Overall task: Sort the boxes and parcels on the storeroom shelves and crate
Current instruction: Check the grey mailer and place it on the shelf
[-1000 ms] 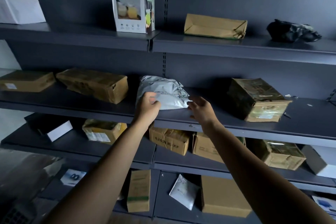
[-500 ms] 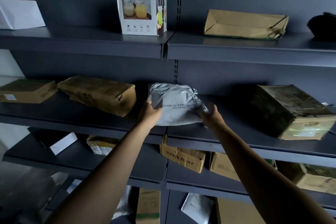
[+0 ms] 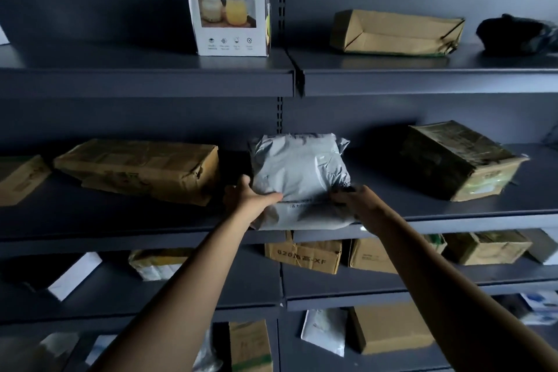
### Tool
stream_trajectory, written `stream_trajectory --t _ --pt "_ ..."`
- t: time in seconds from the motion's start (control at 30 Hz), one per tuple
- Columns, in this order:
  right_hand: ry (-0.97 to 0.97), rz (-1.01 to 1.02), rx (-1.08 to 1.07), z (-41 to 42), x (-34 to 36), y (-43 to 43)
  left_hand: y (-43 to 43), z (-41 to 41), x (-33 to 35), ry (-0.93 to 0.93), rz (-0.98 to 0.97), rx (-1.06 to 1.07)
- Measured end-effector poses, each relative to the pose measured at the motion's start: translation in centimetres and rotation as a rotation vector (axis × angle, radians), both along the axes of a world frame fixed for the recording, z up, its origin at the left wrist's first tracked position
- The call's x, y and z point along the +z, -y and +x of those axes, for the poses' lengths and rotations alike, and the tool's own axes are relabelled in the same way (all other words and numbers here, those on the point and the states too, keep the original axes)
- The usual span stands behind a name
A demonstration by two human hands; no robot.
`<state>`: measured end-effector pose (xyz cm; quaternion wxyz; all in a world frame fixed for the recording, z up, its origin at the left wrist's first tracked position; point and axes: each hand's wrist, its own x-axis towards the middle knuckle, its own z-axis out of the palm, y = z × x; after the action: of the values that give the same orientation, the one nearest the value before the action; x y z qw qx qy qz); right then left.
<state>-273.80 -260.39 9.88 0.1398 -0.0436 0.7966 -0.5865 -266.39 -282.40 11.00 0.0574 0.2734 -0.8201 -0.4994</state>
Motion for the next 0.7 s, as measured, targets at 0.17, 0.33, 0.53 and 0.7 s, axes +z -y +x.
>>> stream_trajectory --t 0.17,0.33,0.53,0.7 --pt "-0.020 -0.169 0.048 5.0 1.1 0.2 0.0 1.8 -0.2 -0.140 0.070 -0.125" --pt "-0.086 -0.134 -0.174 7.8 0.8 0.1 -0.5 4.0 -0.1 -0.317 0.089 -0.155" --pt "-0.079 -0.371 -0.297 8.7 0.6 -0.9 -1.4 5.5 0.3 -0.409 0.077 -0.125" --pt "-0.128 -0.400 -0.162 9.0 1.4 -3.5 -2.4 5.5 -0.1 -0.456 0.005 -0.036"
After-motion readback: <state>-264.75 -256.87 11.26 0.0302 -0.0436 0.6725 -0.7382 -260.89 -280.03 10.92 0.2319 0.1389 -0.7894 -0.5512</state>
